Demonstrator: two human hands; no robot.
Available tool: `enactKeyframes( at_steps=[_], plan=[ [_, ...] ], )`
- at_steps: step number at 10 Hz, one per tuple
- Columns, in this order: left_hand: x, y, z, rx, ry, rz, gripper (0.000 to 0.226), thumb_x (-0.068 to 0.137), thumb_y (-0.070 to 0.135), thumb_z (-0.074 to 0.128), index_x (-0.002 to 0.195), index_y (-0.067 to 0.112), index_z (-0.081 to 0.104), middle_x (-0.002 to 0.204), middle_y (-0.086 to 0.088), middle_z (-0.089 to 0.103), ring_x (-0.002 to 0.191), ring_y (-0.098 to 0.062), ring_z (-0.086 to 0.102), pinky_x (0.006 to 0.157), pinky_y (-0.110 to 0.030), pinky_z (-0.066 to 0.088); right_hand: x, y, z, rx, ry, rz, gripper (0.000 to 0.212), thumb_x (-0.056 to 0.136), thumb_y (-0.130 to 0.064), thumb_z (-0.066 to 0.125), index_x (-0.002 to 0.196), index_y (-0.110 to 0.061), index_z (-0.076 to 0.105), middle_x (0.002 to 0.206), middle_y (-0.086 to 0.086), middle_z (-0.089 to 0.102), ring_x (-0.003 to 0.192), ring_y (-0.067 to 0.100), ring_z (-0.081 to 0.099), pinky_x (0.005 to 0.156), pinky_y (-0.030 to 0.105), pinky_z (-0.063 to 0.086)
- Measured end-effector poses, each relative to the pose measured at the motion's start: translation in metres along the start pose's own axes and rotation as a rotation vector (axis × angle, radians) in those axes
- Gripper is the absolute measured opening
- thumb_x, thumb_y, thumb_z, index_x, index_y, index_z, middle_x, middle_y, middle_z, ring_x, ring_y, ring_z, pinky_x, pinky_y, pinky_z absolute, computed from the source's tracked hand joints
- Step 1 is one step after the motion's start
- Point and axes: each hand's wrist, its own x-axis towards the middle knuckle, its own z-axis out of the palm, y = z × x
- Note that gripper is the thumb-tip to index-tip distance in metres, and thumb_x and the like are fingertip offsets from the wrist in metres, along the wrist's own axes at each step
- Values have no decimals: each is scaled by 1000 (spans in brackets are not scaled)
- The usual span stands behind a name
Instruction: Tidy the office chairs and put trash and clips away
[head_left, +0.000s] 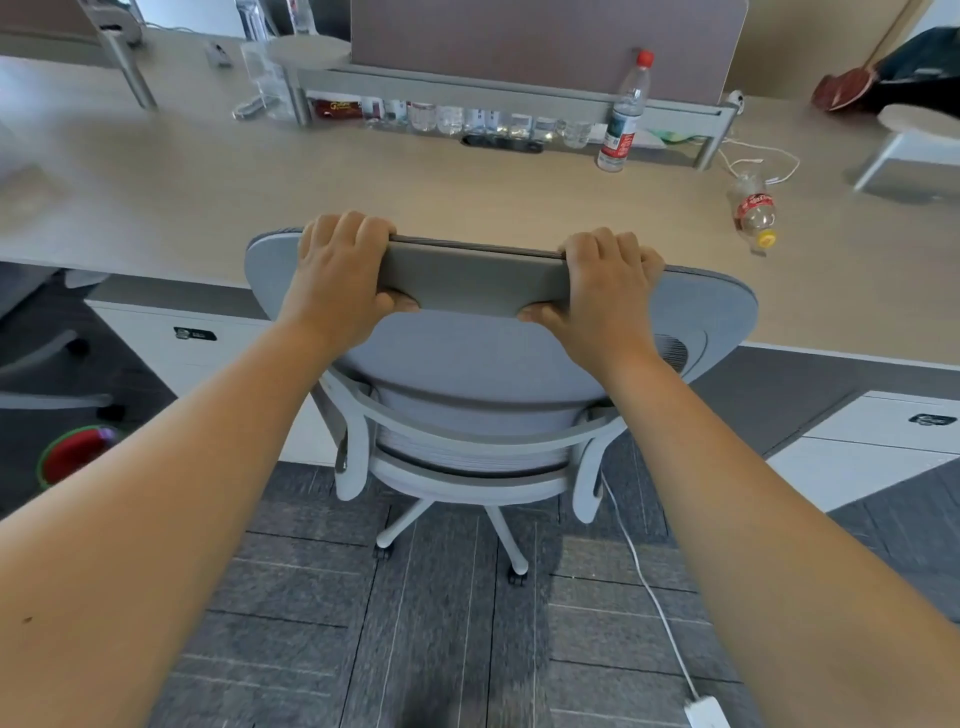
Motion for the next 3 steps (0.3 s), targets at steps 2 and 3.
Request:
enactKeyframes(
  at_steps=[2, 3],
  plan=[
    [-36, 31, 1, -42, 50, -89, 76, 81, 19, 67, 143, 5, 23, 153, -17, 19, 143, -35, 11, 119, -44, 9, -17, -1, -3, 68, 7, -42, 56, 79, -26, 66, 125, -3, 45, 127, 20, 46, 117, 36, 38, 100, 40, 20],
    [-100, 51, -3, -267, -86, -95, 77, 86, 25, 61, 147, 18, 14, 158, 0, 8, 145, -17, 2, 118, -30, 2, -62, -1, -5, 165, 167, -157, 56, 77, -31, 53, 127, -6, 44, 127, 21, 51, 119, 29, 36, 102, 37, 23]
  ],
)
